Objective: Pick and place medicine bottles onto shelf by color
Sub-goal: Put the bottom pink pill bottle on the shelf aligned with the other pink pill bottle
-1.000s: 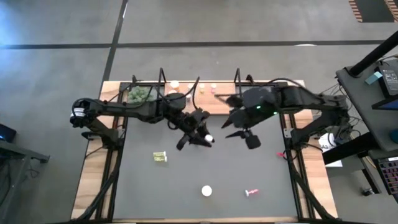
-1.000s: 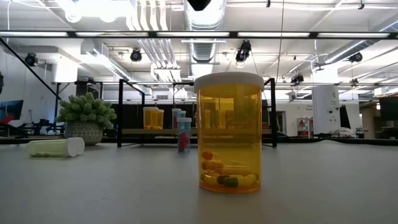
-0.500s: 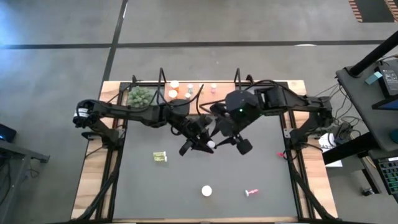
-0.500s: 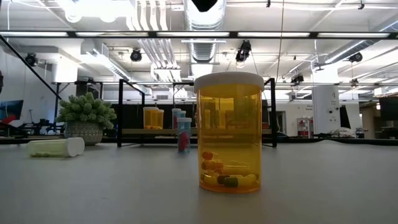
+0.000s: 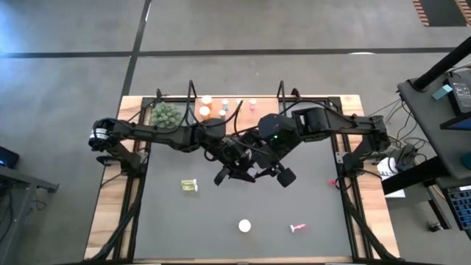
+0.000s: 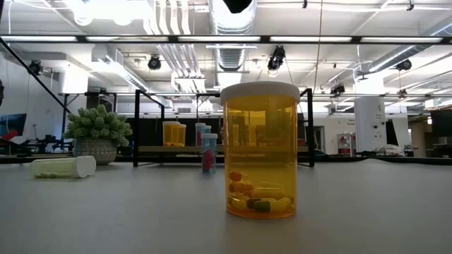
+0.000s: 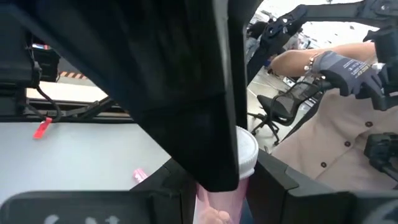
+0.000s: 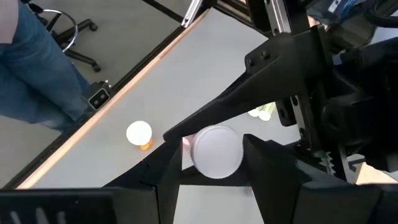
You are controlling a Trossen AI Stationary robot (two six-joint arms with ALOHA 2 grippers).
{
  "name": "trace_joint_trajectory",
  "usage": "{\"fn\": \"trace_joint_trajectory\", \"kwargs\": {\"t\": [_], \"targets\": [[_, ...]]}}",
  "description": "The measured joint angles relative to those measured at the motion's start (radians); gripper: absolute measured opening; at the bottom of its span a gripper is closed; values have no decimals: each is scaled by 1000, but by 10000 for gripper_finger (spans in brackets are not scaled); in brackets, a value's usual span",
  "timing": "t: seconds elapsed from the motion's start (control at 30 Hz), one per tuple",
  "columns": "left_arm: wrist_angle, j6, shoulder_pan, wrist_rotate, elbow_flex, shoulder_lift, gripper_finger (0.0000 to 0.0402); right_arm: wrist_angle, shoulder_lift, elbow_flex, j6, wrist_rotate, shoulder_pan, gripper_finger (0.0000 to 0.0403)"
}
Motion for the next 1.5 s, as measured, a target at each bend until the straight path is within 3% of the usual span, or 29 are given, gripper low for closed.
{"fn": "trace_joint_trajectory", "kwargs": {"t": [0.27, 0.6, 0.9, 1.3, 1.5], "targets": [[5, 0, 0, 18, -1, -1, 91, 8, 12, 0, 9, -4, 0, 157], [6, 0, 0, 22, -2, -1, 91, 13, 21, 0, 10, -6, 0, 102], [12, -12, 4, 11, -2, -1, 93, 7, 16, -1, 50, 0, 0, 105], [18, -53, 8, -40, -2, -3, 171, 0, 10, -2, 81, 11, -1, 105], [18, -49, 27, -44, -2, -3, 201, -108, -4, 12, 104, 14, -7, 105]]}}
